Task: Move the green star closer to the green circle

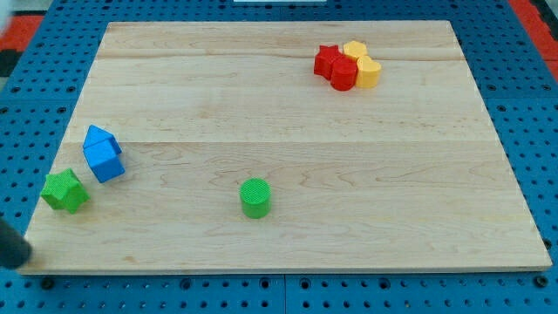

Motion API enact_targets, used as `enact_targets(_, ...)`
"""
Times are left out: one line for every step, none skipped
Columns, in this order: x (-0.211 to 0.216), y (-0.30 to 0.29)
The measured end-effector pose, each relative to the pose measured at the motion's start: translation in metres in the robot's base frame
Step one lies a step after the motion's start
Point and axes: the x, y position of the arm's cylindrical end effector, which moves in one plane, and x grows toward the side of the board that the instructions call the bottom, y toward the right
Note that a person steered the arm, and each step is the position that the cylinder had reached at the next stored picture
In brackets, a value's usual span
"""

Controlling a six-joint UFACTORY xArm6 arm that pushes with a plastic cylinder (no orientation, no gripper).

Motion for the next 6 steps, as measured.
enact_targets(-0.011,0.000)
enact_targets(-0.039,-0.001)
enact_targets(-0.045,-0.001)
enact_targets(-0.065,0.000)
enact_targets(-0.080,0.015)
enact_targets(-0.082,0.061)
